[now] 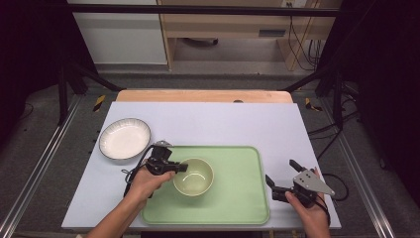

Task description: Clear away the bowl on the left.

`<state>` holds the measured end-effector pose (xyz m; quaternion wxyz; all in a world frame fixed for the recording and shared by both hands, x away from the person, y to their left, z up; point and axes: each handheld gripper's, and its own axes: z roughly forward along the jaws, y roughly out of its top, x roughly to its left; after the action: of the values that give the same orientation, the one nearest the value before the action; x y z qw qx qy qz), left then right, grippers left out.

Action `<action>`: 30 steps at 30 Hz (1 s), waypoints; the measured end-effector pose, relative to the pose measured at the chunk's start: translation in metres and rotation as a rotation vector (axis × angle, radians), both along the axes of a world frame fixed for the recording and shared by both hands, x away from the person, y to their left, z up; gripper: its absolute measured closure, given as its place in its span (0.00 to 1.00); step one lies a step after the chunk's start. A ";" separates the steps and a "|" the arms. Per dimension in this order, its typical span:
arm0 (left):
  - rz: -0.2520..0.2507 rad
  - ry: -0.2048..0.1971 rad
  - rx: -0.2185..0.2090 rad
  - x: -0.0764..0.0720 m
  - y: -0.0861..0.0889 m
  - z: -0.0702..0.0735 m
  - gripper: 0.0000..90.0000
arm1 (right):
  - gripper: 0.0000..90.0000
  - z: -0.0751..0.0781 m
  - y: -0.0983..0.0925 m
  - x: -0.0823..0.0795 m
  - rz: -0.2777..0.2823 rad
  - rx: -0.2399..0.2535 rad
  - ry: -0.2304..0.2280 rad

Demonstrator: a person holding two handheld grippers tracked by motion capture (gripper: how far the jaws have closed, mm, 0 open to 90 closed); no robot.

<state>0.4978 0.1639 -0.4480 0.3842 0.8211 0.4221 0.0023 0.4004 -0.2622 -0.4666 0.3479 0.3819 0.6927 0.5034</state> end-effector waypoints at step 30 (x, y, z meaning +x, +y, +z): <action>0.009 0.000 0.007 -0.001 -0.001 0.000 0.90 | 0.04 0.000 0.000 0.000 0.001 -0.001 0.003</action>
<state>0.4967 0.1631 -0.4477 0.3816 0.8204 0.4258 0.0056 0.4005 -0.2620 -0.4667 0.3468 0.3818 0.6938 0.5026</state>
